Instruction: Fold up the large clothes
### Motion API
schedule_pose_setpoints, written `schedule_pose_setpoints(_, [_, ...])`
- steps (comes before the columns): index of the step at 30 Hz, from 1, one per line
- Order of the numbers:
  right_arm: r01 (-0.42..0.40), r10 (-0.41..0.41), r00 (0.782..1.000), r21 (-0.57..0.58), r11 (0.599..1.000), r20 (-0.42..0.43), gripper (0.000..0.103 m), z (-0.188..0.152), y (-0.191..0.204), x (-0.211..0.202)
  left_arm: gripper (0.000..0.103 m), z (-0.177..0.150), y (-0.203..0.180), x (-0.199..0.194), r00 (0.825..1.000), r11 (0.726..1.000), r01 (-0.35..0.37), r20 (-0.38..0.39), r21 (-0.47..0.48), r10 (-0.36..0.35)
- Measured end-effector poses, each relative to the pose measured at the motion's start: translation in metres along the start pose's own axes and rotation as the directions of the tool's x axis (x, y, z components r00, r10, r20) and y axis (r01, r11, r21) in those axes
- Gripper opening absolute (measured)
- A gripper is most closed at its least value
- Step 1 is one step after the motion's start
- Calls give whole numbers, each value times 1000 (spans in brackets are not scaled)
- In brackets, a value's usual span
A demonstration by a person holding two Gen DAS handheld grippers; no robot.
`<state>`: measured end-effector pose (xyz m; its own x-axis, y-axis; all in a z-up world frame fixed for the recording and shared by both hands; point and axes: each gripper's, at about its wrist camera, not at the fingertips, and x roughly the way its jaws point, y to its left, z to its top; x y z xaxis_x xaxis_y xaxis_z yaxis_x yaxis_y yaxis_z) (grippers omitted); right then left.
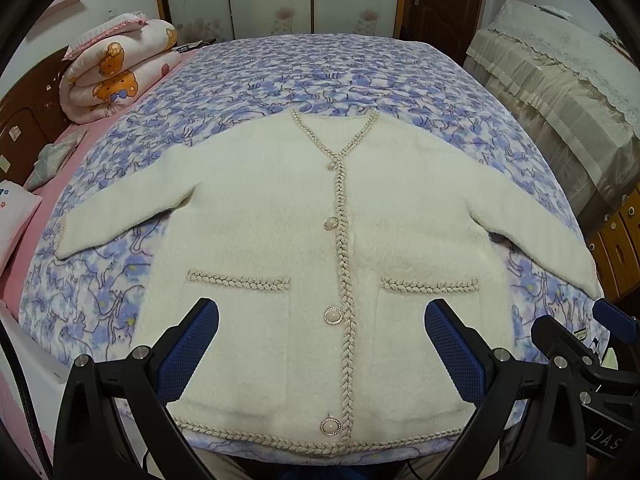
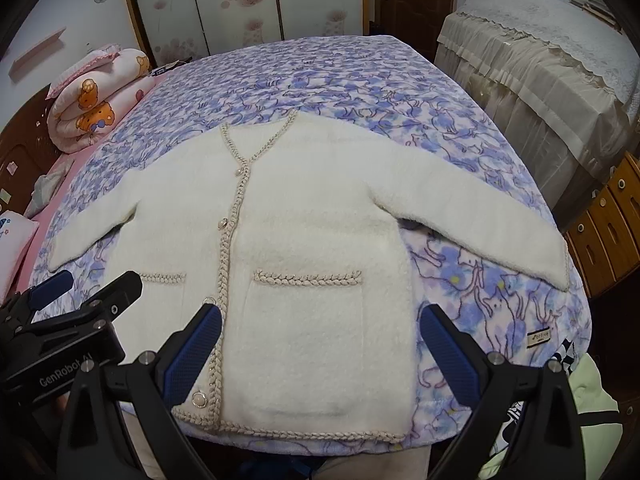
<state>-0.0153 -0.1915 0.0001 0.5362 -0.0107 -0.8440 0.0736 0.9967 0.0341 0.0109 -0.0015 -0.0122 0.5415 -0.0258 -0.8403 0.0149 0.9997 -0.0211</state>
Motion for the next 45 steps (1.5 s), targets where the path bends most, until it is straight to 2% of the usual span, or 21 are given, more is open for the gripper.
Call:
schedule_pose_setpoints(27, [-1,1,1000,2,1000,-2,100,0,-2,-1,102,-9,-6,-3,1000,1000,1,-15,21,0])
schedule_pose_setpoints(40, [-2,2,1000,20,1000,3,100,-14,-7,2,102,-4,-17,-4,1000,999,-2,-13,48,2])
schedule_pose_setpoints(45, [-11,11,1000,41,999,3,100,-3,-20,0,102,-1,-22,-4,1000,998,-1,-9,58,1])
